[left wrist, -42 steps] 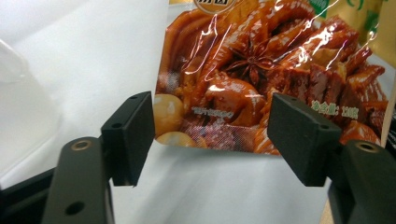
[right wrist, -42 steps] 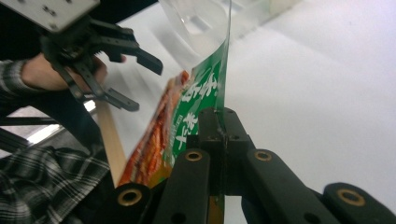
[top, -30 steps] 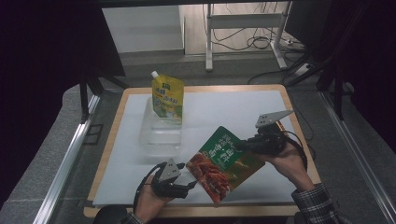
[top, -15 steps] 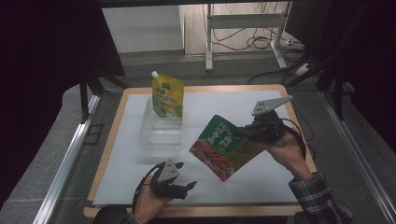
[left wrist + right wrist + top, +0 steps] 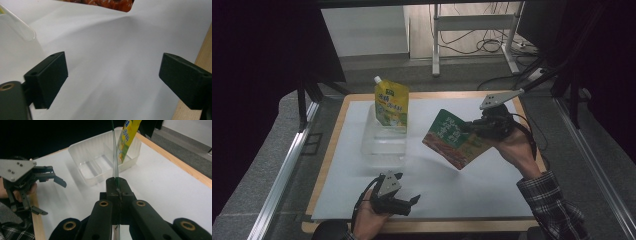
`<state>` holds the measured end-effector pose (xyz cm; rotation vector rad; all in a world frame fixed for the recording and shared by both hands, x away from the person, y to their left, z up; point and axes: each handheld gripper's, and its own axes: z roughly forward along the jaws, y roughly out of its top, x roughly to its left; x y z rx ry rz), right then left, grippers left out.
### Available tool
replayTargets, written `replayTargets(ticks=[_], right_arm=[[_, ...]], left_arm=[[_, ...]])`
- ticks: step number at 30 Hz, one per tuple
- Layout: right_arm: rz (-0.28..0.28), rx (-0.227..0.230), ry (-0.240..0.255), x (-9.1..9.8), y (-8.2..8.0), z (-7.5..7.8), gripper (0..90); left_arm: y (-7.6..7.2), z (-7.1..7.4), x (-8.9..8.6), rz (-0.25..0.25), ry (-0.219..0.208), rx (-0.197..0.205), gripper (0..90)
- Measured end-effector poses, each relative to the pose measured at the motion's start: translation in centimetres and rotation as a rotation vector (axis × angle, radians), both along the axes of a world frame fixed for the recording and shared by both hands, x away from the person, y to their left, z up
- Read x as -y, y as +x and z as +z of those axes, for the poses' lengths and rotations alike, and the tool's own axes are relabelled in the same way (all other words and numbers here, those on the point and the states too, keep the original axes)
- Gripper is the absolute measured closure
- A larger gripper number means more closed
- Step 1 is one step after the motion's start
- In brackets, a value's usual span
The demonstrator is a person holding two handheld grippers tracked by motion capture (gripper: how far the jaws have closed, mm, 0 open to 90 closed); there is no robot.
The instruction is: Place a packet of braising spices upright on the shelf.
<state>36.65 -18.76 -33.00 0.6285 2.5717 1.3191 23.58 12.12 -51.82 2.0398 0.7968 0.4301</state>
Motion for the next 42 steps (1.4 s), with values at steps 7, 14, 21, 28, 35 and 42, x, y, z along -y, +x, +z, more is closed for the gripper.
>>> replayTargets(ticks=[7,14,21,28,35,42], right_arm=[[0.002,-0.006,0.02,-0.2,0.8,0.7,89.5],[0.002,0.0,0.024,-0.9,1.5,1.4,89.5],[-0.002,0.022,0.031,-1.5,2.3,2.0,89.5],[0.009,0.016,0.037,-2.5,3.2,2.1,89.5],[0.02,0.011,0.051,-3.9,4.2,2.3,89.5],[0.02,0.006,0.06,-5.0,4.8,2.5,89.5]], left_arm=[[-0.2,-0.1,0.1,0.006,0.015,0.005,4.0],[-0.1,-0.2,0.0,0.002,0.019,0.0,2.2],[0.0,-0.4,0.2,-0.003,0.033,-0.002,0.1],[0.1,-0.5,0.2,-0.003,0.047,-0.002,0.0],[0.1,-0.5,0.2,-0.017,0.062,0.002,0.0],[0.0,-0.6,0.3,-0.024,0.067,0.003,0.3]])
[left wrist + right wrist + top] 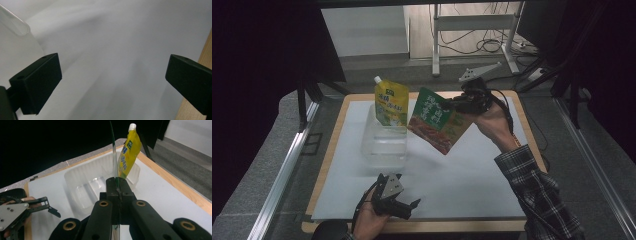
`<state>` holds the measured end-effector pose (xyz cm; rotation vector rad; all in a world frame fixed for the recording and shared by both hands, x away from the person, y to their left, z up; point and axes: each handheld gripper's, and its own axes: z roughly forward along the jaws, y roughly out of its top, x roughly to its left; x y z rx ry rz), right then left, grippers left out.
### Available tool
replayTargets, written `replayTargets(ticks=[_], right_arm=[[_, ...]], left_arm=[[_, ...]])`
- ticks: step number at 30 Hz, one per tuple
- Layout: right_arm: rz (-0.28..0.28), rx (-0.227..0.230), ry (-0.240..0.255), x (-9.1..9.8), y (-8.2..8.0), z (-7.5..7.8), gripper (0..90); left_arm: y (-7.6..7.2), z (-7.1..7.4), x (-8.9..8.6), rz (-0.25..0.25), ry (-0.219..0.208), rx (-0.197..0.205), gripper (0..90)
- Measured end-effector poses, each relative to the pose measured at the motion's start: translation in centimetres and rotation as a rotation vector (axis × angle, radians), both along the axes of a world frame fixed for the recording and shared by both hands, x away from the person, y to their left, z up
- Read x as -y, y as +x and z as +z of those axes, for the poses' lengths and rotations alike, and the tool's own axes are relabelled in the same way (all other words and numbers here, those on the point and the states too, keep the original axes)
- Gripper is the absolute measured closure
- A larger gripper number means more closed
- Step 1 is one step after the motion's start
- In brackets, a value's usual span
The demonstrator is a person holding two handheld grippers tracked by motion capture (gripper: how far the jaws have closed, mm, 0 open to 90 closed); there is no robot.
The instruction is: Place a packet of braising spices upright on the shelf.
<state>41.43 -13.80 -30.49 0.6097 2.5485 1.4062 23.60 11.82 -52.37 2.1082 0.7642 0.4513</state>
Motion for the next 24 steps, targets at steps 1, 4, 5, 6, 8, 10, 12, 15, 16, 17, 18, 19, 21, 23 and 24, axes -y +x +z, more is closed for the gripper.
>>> replayTargets(ticks=[1,4,5,6,8,10,12,15,16,17,18,19,21,23,24], right_arm=[[0.003,0.003,0.0,-0.2,0.1,0.0,89.5],[0.006,0.002,0.001,-0.7,0.3,0.1,89.5],[0.007,0.001,0.004,-0.9,0.4,0.1,89.5],[0.009,0.0,0.005,-1.0,0.5,0.2,89.5],[0.008,-0.006,0.014,-1.4,0.7,0.2,89.5],[0.011,-0.007,0.017,-1.6,0.9,0.3,89.4],[0.011,-0.008,0.022,-2.0,1.0,0.3,89.5],[0.013,-0.01,0.026,-2.5,1.3,0.4,89.5],[0.013,-0.01,0.026,-2.7,1.3,0.4,89.5],[0.013,-0.007,0.026,-2.9,1.5,0.4,89.5],[0.011,-0.007,0.027,-3.1,1.5,0.4,89.4],[0.012,-0.007,0.027,-3.2,1.6,0.5,89.5],[0.012,-0.005,0.028,-3.6,1.8,0.6,89.5],[0.012,-0.004,0.031,-4.0,2.0,0.8,89.5],[0.012,-0.004,0.034,-4.2,2.0,0.9,89.5]], left_arm=[[0.0,0.0,0.0,-0.001,0.0,0.002,0.3],[0.0,0.0,0.1,-0.003,-0.003,0.003,0.4],[-0.1,0.0,0.2,-0.003,-0.001,0.005,0.4],[-0.1,0.0,0.2,-0.005,0.0,0.005,0.5],[-0.1,0.0,0.2,-0.006,0.001,0.005,0.5],[-0.1,0.0,0.2,-0.006,0.0,0.005,0.5],[-0.1,0.0,0.2,-0.005,0.001,0.006,0.6],[-0.1,0.0,0.2,-0.006,-0.003,0.006,0.6],[-0.1,0.0,0.2,-0.006,-0.004,0.008,0.6],[-0.1,0.0,0.2,-0.006,-0.005,0.009,0.5],[-0.1,0.0,0.2,-0.005,-0.007,0.008,0.5],[-0.1,0.0,0.1,-0.004,-0.007,0.008,0.5],[-0.1,0.0,0.1,-0.004,-0.006,0.007,0.5],[-0.1,0.0,0.1,-0.004,-0.005,0.005,0.5],[-0.1,0.0,0.1,-0.007,-0.003,0.005,0.4]])
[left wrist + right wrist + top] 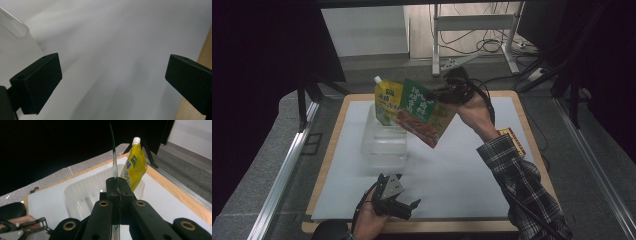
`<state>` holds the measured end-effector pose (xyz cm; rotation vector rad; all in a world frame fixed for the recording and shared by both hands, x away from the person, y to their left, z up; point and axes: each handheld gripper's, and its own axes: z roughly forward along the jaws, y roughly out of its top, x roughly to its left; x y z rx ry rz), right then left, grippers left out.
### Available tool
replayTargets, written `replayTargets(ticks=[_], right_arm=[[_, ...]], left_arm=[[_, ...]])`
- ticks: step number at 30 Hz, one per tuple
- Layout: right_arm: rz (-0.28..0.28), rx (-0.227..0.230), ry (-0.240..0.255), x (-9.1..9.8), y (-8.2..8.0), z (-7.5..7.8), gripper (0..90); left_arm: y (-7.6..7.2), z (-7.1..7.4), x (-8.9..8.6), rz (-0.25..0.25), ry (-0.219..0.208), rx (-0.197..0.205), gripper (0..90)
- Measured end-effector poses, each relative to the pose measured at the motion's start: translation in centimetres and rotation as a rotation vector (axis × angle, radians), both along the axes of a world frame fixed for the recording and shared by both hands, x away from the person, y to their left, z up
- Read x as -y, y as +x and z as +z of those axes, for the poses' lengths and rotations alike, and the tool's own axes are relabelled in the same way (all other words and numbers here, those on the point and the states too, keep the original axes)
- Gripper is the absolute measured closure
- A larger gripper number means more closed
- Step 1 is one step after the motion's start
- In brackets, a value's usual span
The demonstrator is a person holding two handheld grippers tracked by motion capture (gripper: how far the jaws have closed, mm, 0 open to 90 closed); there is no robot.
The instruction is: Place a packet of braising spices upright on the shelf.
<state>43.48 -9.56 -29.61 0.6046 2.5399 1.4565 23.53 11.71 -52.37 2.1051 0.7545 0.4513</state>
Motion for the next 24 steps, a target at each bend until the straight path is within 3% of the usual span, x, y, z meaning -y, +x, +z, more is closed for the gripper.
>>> replayTargets(ticks=[15,24], right_arm=[[0.021,-0.002,-0.001,-3.7,1.3,0.2,89.5],[0.031,-0.025,0.011,-6.1,2.2,0.0,89.5]], left_arm=[[0.0,0.0,0.0,-0.004,0.009,-0.002,0.7],[0.0,0.0,-0.1,-0.014,-0.015,-0.011,0.5]])
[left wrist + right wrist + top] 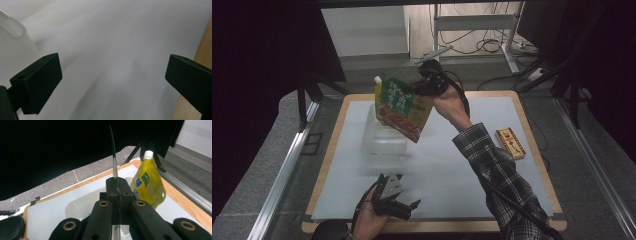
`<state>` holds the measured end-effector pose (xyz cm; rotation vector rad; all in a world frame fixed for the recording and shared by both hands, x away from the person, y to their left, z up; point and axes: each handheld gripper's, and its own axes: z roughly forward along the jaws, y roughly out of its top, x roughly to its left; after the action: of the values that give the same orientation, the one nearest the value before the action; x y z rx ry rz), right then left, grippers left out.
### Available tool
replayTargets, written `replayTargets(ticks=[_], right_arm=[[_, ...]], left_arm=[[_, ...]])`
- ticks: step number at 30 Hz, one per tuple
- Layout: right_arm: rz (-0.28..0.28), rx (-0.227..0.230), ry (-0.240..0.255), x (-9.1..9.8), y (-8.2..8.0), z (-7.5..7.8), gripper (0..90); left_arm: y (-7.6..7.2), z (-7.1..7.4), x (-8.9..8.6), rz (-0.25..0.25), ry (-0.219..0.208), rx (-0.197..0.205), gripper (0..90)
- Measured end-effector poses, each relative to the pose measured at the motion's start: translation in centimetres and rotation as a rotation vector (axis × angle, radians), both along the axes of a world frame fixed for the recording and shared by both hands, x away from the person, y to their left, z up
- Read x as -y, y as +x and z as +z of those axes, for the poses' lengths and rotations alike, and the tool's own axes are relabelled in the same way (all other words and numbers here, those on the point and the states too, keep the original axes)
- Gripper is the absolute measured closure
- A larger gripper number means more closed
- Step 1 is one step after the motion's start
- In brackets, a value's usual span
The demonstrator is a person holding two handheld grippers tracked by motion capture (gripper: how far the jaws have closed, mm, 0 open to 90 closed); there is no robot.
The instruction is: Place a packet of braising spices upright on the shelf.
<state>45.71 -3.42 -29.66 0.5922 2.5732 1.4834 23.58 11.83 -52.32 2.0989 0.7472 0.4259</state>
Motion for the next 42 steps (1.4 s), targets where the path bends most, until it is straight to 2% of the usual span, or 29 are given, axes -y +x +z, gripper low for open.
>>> replayTargets(ticks=[11,17,21,29,42], right_arm=[[0.017,-0.006,0.003,-2.5,0.5,-0.1,89.4],[0.035,-0.012,0.0,-3.6,0.6,-0.7,89.5],[0.045,-0.019,-0.02,-4.2,0.8,-1.3,89.5],[0.052,-0.05,-0.029,-4.9,1.6,-2.6,89.4],[0.069,-0.091,-0.052,-5.9,2.4,-3.9,89.4]], left_arm=[[-0.1,0.1,0.1,-0.012,-0.007,0.004,0.5],[-0.2,0.1,0.2,-0.026,-0.009,0.014,0.5],[-0.2,0.2,0.2,-0.028,-0.008,0.016,0.6],[-0.3,0.2,0.3,-0.033,-0.004,0.018,0.6],[-0.3,0.1,0.5,-0.041,0.003,0.017,0.6]])
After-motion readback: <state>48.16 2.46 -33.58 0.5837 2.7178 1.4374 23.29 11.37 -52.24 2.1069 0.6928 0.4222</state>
